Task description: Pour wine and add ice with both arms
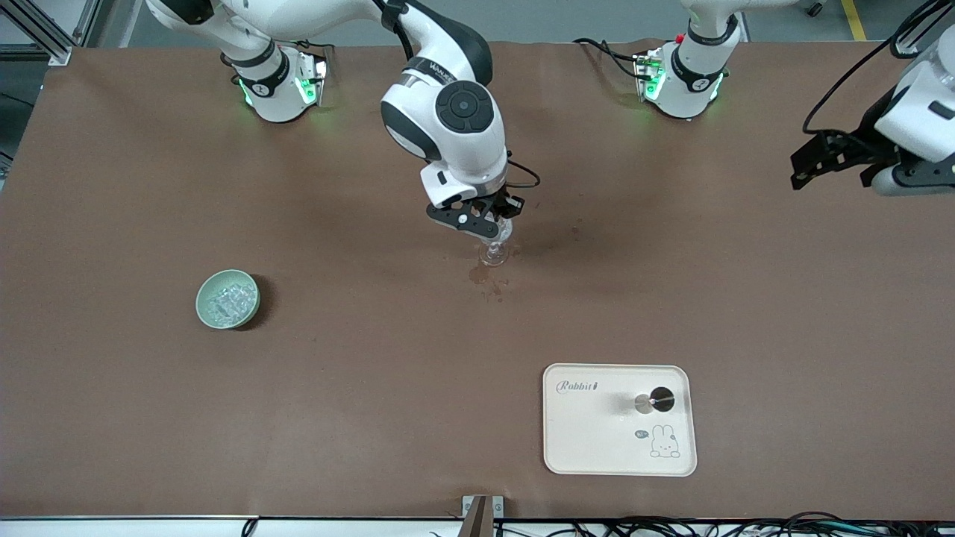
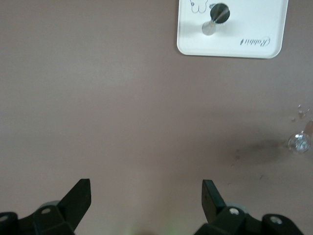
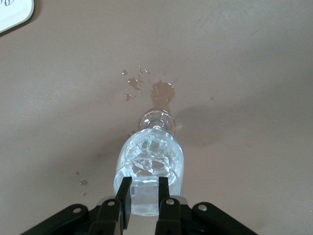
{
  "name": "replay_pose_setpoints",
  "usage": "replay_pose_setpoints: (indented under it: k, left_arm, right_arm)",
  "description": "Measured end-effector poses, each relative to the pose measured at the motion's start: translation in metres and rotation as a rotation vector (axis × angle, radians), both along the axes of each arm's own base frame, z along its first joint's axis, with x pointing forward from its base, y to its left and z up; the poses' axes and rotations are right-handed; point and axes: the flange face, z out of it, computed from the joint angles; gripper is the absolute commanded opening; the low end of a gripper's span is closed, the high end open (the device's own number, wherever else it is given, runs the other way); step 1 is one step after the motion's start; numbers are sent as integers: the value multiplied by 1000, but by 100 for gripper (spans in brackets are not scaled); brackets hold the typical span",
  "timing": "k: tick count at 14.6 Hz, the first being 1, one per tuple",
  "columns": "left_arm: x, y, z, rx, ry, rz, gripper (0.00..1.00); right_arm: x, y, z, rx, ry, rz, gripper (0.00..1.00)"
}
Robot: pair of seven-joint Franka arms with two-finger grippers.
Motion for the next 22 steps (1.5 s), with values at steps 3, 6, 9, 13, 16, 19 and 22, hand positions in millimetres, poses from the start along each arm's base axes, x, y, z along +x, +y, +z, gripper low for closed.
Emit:
replay_pose_setpoints:
  k: [3, 6, 9, 13, 16, 19, 22]
  left_arm:
    - [-11, 1, 2, 0, -2, -13, 100]
    - [-12, 0, -1, 1, 7, -16, 100]
    - [-13, -4, -2, 1, 9, -24, 100]
    - [-13, -11, -2, 2, 9, -36, 100]
    - [-12, -11, -4, 2, 11, -35, 100]
    - [-10, -11, -6, 1, 11, -35, 100]
    - [-9, -11, -5, 1, 10, -35, 100]
  right_arm:
    - [0, 0, 0, -1, 1, 0, 38]
    - [0, 0, 0, -1, 1, 0, 62]
    - [0, 0, 0, -1, 1, -1, 77]
    - [3, -1, 3, 4, -5, -5, 100]
    - [27, -16, 36, 8, -32, -45, 100]
    - [72, -69, 93, -24, -94, -131, 100]
    - [106, -135, 146, -66, -196, -217, 100]
